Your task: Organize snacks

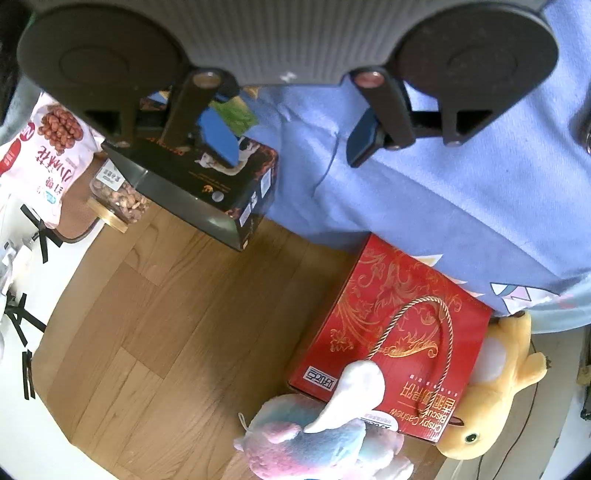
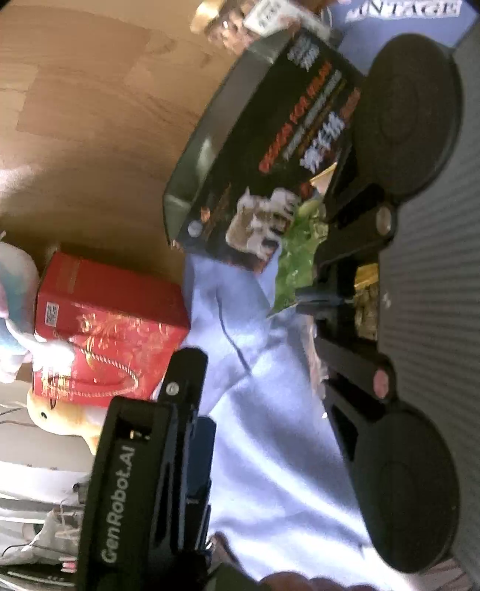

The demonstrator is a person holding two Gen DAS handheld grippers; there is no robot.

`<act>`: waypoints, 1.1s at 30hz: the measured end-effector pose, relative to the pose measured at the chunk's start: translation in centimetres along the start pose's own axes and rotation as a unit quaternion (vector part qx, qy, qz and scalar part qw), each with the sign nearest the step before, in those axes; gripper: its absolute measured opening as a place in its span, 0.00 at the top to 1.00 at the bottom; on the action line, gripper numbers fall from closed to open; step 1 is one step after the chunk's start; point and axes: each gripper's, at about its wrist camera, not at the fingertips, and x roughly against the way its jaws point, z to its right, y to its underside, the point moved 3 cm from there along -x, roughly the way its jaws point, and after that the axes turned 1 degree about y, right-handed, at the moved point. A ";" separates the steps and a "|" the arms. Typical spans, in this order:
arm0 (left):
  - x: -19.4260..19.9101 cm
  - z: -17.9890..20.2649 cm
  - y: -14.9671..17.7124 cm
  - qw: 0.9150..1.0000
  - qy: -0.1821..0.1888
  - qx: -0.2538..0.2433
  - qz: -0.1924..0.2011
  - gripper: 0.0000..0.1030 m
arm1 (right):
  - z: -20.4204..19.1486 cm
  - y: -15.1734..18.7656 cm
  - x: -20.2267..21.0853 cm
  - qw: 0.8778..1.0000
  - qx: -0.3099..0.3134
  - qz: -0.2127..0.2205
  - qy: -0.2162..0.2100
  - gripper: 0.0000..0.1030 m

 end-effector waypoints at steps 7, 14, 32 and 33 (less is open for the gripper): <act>-0.1 0.0 0.1 1.000 -0.002 -0.002 -0.003 0.36 | 0.7 0.2 3.8 0.999 -0.001 0.047 0.010 0.97; -0.3 -0.1 0.2 1.000 0.001 0.001 -0.011 0.36 | -0.3 2.3 9.5 0.996 0.016 0.045 -0.078 0.97; 1.6 1.7 1.7 0.997 0.031 -0.027 -0.058 0.33 | 3.7 6.6 12.8 0.984 -0.141 0.026 -0.107 0.44; 2.0 1.9 2.1 0.997 0.032 -0.035 -0.069 0.33 | 3.9 6.7 12.6 0.983 -0.145 0.021 -0.112 0.44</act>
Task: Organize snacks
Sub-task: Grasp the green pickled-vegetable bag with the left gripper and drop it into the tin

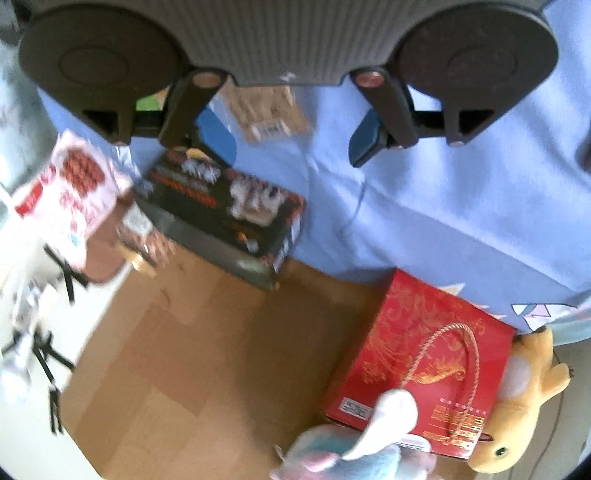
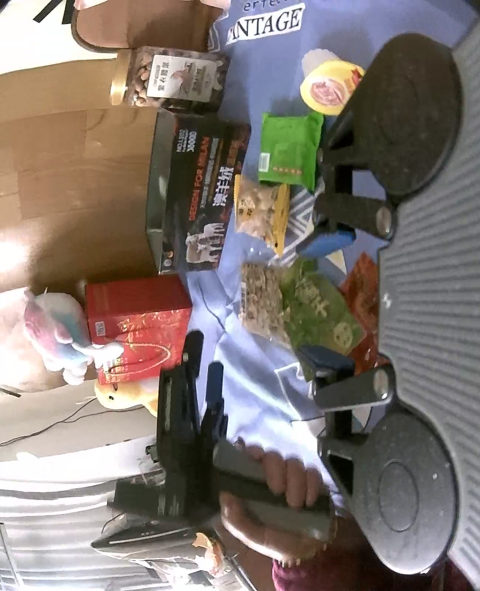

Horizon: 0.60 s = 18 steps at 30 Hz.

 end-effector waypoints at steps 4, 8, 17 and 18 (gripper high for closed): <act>0.4 0.6 1.7 0.998 0.030 -0.005 -0.056 0.33 | -0.2 0.8 -0.4 0.999 -0.017 -0.015 -0.034 0.42; 0.3 1.6 3.2 0.993 0.060 -0.014 -0.101 0.36 | -0.8 1.9 -1.9 0.999 -0.002 -0.045 -0.027 0.33; -1.1 4.5 5.3 0.988 0.046 -0.073 -0.132 0.60 | -2.1 1.5 -4.2 0.998 0.040 -0.047 -0.024 0.42; -1.1 4.7 5.3 0.988 0.041 -0.078 -0.130 0.61 | -2.2 1.4 -4.3 0.998 0.042 -0.045 -0.023 0.43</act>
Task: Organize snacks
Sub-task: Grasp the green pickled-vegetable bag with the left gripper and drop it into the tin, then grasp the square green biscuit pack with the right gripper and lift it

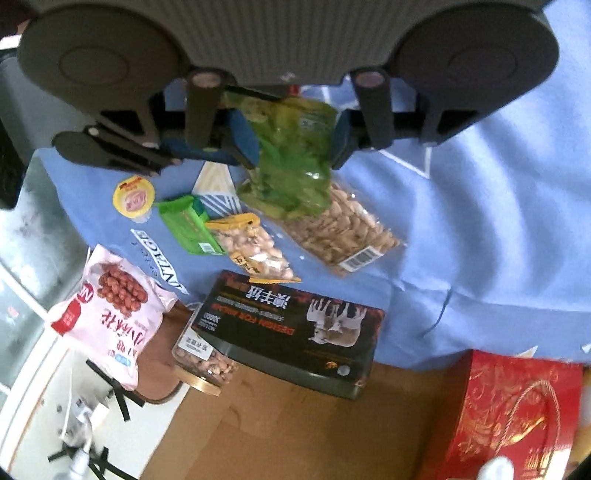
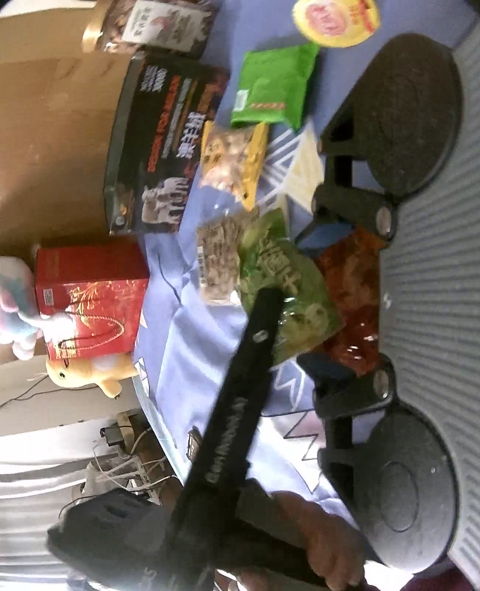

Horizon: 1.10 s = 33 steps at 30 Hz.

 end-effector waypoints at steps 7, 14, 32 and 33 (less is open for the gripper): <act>2.1 0.0 -0.5 1.000 0.012 0.013 0.023 0.74 | -0.6 0.2 1.1 0.999 0.021 0.038 0.019 0.45; 3.1 1.8 -3.8 0.997 0.038 -0.003 0.062 0.74 | 1.0 -2.1 2.0 0.994 0.016 0.089 0.064 0.60; -5.6 3.0 -18.7 0.987 -0.022 -0.015 0.156 0.71 | 12.9 -13.7 -3.9 0.977 -0.068 0.119 0.162 0.66; -5.2 2.4 -18.4 0.987 -0.013 -0.004 0.160 0.69 | 13.1 -13.5 -3.4 0.976 -0.071 0.125 0.163 0.67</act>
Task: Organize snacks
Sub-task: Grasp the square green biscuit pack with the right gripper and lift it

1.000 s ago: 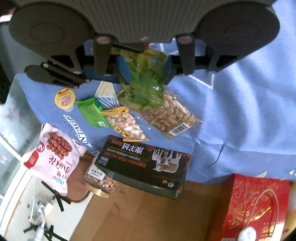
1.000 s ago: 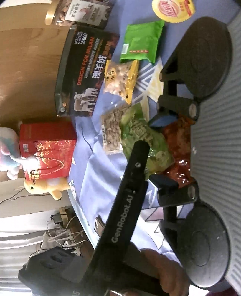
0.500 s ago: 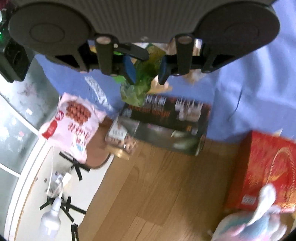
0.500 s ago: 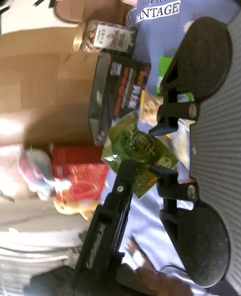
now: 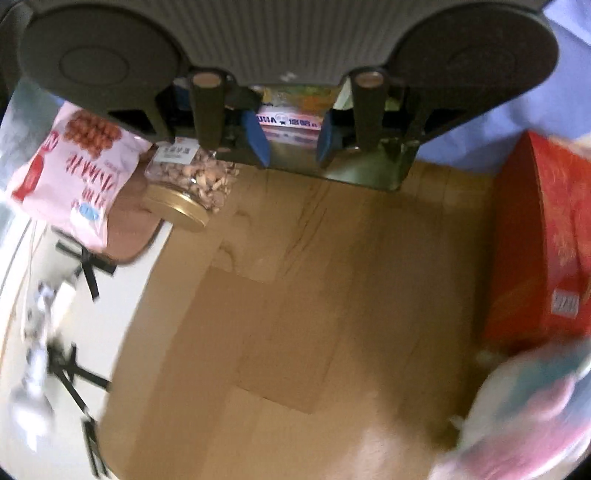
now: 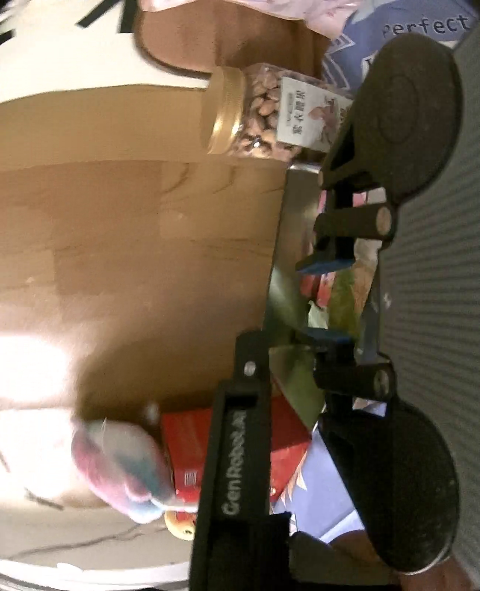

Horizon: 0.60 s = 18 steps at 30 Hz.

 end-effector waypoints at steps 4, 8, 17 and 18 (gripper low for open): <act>2.3 -1.3 0.9 1.000 -0.006 0.017 0.011 0.61 | 1.6 0.5 2.8 1.000 -0.020 0.022 0.000 0.66; 4.2 -2.1 3.2 0.998 0.013 0.043 -0.031 0.61 | 2.5 2.4 5.0 0.999 -0.038 0.001 -0.022 0.63; 4.3 -0.1 10.3 0.991 0.061 0.044 -0.113 0.60 | 2.5 8.8 8.8 0.997 -0.039 -0.074 -0.009 0.40; 4.2 0.4 10.8 0.991 0.062 0.032 -0.112 0.59 | 2.0 9.1 9.0 0.997 -0.029 -0.076 -0.008 0.36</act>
